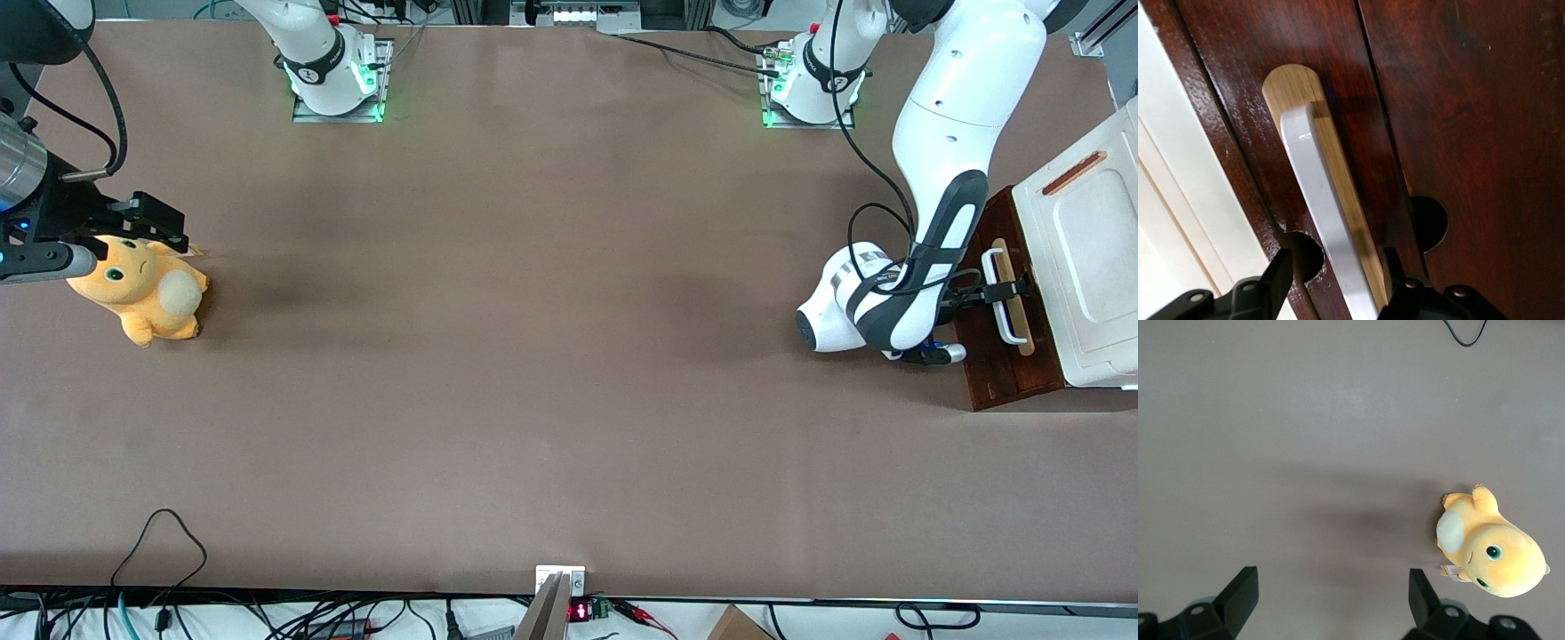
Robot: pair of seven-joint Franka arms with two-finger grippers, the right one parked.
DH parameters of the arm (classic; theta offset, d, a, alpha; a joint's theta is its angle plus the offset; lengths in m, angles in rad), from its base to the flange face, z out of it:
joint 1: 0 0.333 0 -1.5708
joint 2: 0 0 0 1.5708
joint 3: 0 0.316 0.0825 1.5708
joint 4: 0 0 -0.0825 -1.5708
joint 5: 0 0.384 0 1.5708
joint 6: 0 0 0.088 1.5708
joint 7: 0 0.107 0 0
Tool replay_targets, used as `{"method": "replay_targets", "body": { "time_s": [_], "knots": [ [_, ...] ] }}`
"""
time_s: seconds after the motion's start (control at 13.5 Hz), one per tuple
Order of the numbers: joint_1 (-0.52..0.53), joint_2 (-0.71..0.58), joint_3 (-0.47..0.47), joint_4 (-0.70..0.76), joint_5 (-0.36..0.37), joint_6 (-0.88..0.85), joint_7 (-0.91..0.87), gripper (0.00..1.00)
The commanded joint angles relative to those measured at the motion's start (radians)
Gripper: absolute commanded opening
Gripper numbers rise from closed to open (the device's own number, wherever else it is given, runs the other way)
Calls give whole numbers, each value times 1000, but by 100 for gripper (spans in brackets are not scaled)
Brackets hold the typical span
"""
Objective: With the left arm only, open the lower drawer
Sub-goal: 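Close the left gripper on the white drawer handle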
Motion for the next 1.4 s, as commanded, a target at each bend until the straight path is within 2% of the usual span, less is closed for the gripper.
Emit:
{"method": "replay_targets", "body": {
  "time_s": [0.0,0.15,0.44,0.74,1.33],
  "knots": [
    [8,-4,-7,-9,25,1,-10,54],
    [9,-4,-7,-8,25,1,-8,49],
    [8,1,-7,-8,26,5,-5,47],
    [9,1,-7,-5,26,5,-4,36],
    [11,9,-7,-5,28,5,-10,31]
  ]
}}
